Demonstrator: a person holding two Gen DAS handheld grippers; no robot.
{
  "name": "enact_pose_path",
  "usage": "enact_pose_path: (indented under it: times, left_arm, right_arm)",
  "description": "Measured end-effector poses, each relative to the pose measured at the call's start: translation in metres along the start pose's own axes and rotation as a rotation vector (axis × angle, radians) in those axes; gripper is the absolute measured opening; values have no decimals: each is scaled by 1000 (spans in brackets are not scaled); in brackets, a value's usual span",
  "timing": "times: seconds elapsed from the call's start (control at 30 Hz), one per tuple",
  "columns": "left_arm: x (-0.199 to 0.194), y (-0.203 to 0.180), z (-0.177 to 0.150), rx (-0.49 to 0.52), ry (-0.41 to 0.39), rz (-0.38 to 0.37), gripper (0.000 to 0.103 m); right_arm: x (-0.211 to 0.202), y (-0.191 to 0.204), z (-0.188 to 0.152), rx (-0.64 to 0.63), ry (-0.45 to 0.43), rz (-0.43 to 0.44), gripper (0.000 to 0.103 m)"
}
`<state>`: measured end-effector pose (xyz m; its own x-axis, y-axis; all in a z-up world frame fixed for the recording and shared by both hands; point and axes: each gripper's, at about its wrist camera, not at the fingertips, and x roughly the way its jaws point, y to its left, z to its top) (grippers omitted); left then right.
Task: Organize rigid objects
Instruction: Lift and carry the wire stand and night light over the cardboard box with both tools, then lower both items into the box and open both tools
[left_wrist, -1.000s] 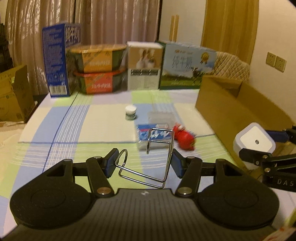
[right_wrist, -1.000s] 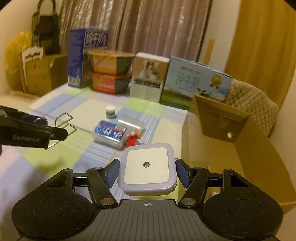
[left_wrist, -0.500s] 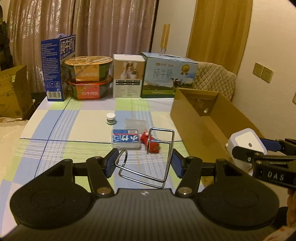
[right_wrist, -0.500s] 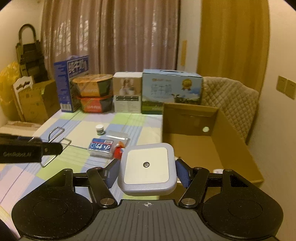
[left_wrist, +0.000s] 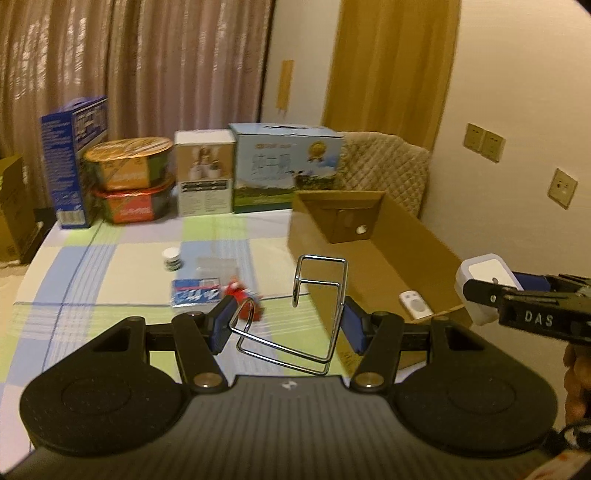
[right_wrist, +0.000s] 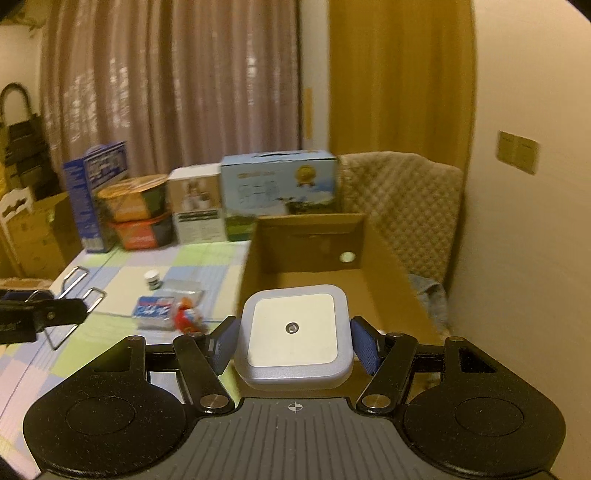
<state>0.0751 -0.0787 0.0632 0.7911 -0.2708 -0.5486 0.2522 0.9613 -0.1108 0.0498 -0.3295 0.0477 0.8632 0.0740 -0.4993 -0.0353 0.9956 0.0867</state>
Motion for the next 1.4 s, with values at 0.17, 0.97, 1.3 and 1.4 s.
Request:
enact_pose_path:
  times: [0.17,0.97,1.3,1.4]
  left_arm:
    - [15,-28,15,46,-5,-55,55]
    - [160,-99,48,251,99,-163,55]
    - [185,-107,38,338,126,-182,55]
    - [189,-111,34,348,135,-192,55]
  right_arm:
    - [7,-40,16,65,20,-13,62]
    - [102,-116,29,203,145,46,62]
    - [117,-122,22,226,158,51,62]
    - [117,-122,22,230,155,55,62]
